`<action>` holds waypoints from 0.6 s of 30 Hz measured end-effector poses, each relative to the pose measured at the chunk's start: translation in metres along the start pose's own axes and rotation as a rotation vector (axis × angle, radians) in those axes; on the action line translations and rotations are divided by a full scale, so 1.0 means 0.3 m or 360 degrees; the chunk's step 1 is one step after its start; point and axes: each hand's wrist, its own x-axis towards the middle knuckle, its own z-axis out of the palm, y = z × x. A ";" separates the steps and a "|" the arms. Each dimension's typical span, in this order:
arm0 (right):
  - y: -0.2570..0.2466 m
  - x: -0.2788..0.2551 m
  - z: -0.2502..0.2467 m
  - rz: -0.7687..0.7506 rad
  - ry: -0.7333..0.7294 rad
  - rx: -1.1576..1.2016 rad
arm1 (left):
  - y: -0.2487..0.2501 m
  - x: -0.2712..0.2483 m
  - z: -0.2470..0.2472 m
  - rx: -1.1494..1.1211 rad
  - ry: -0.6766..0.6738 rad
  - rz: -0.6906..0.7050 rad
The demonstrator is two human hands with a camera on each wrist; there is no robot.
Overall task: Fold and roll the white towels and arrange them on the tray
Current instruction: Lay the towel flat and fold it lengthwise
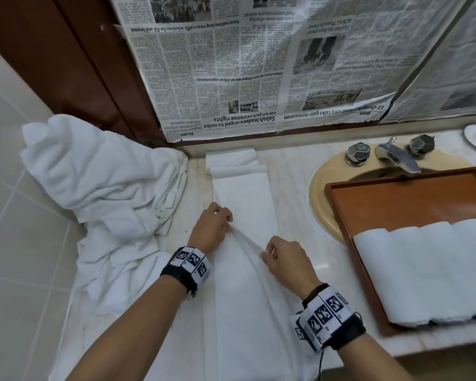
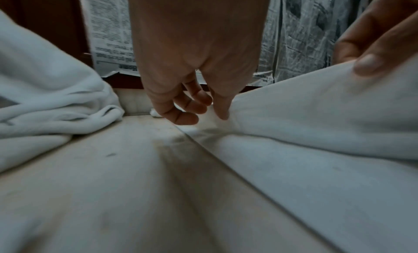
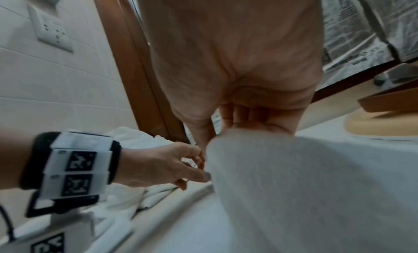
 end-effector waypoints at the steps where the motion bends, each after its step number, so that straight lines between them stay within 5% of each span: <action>1: -0.034 -0.022 0.015 -0.0055 -0.0002 0.0005 | -0.009 -0.015 -0.013 -0.0013 -0.0024 -0.0055; 8: -0.227 -0.107 0.207 -0.0166 -0.0193 -0.0104 | -0.093 -0.090 -0.037 -0.0079 -0.0122 -0.0172; 18: -0.202 -0.172 0.338 -0.0055 -0.0485 0.0117 | -0.085 -0.150 -0.021 -0.0200 -0.0032 -0.0279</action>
